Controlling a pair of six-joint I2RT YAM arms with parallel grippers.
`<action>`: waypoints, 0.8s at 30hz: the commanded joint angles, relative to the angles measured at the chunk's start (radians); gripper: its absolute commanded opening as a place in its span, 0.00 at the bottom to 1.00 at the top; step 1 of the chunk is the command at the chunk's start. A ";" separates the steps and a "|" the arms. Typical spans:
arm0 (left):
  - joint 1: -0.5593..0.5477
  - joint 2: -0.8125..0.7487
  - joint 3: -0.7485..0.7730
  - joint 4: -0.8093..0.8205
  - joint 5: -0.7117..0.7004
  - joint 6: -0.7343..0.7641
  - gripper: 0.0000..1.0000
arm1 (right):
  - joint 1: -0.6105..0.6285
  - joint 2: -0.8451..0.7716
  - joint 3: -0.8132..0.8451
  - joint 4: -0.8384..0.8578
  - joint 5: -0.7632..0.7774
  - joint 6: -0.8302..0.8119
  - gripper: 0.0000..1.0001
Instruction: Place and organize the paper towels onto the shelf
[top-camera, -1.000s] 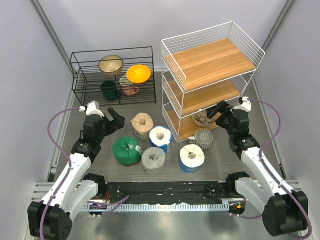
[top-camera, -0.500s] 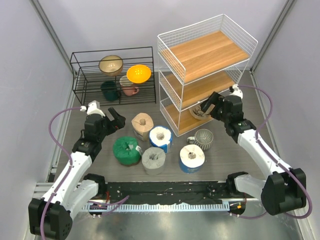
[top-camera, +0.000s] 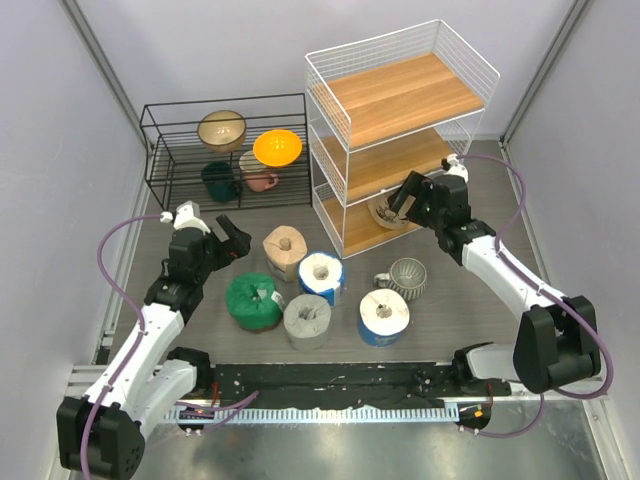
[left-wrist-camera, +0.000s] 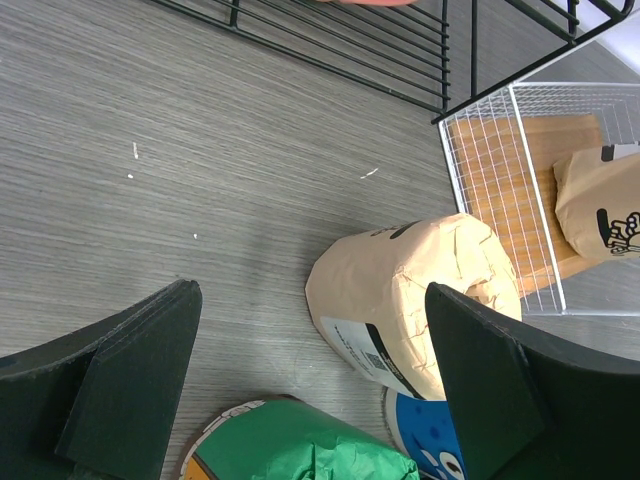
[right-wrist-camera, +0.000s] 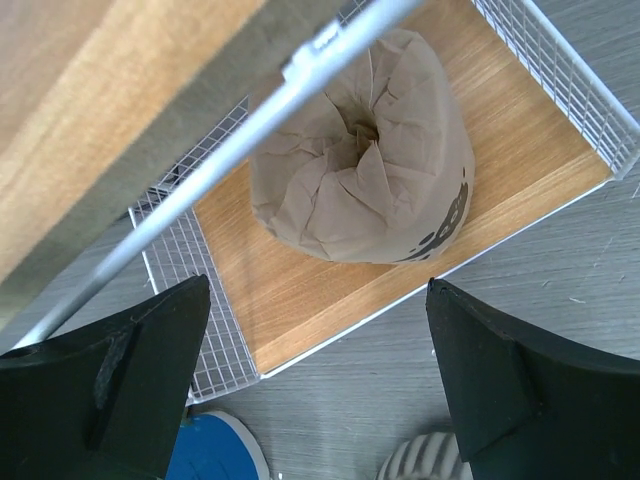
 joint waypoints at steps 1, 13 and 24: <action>-0.004 -0.006 -0.003 0.041 0.015 0.007 1.00 | 0.005 -0.078 0.007 0.096 0.025 -0.003 0.95; -0.004 -0.008 0.003 0.037 0.017 0.004 1.00 | 0.258 -0.438 -0.085 -0.205 0.171 -0.003 0.94; -0.004 -0.020 0.002 0.020 0.014 0.004 1.00 | 0.971 -0.264 0.068 -0.274 0.681 0.051 0.92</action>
